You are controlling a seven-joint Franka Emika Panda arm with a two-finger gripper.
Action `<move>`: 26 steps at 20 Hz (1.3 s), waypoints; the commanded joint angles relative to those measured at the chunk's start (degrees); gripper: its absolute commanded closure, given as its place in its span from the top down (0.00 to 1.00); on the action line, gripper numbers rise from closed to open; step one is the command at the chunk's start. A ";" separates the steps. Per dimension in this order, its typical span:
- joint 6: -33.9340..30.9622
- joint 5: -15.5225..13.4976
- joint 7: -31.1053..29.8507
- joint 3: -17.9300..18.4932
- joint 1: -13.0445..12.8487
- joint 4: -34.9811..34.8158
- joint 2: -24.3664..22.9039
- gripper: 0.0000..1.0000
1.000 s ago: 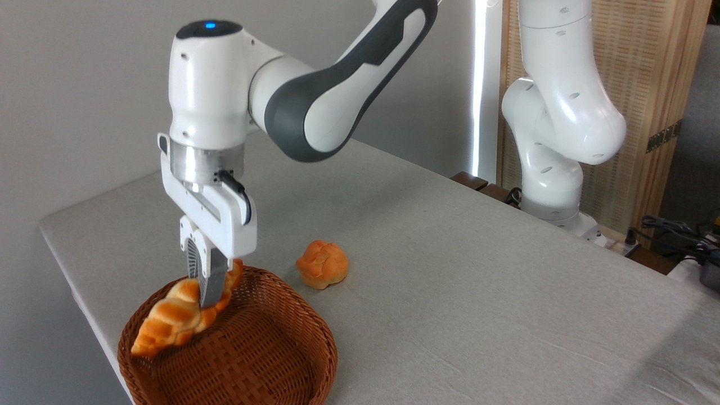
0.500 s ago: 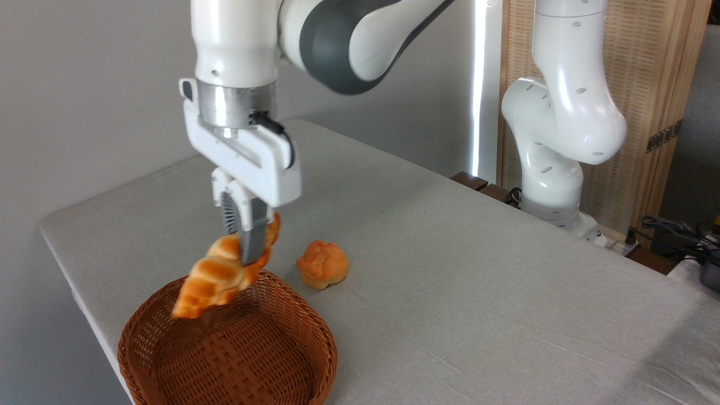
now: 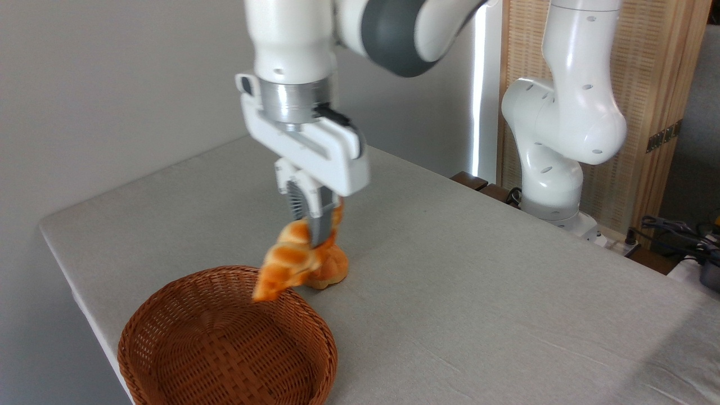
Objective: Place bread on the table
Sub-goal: 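Lift the braided roll out of the basket and carry it beside the bun, then open the gripper to release the braided roll onto the table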
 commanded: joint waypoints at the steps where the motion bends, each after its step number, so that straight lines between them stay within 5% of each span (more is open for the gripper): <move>1: -4.52 0.73 1.05 1.75 -0.55 -3.82 -4.82 0.08; 3: -5.67 0.73 1.32 1.84 -0.46 -4.43 -4.82 0.12; 4: -5.85 0.73 1.32 2.27 -0.46 -5.13 -4.82 0.27; 5: -5.85 0.73 1.23 2.80 -0.55 -5.75 -4.82 0.68; 6: -5.76 0.73 1.23 2.89 -0.46 -6.19 -4.64 0.93; 7: -5.59 0.73 1.23 2.89 -0.46 -6.19 -4.47 0.98; 26: -1.99 0.99 1.23 2.89 -1.16 -6.10 -2.88 1.00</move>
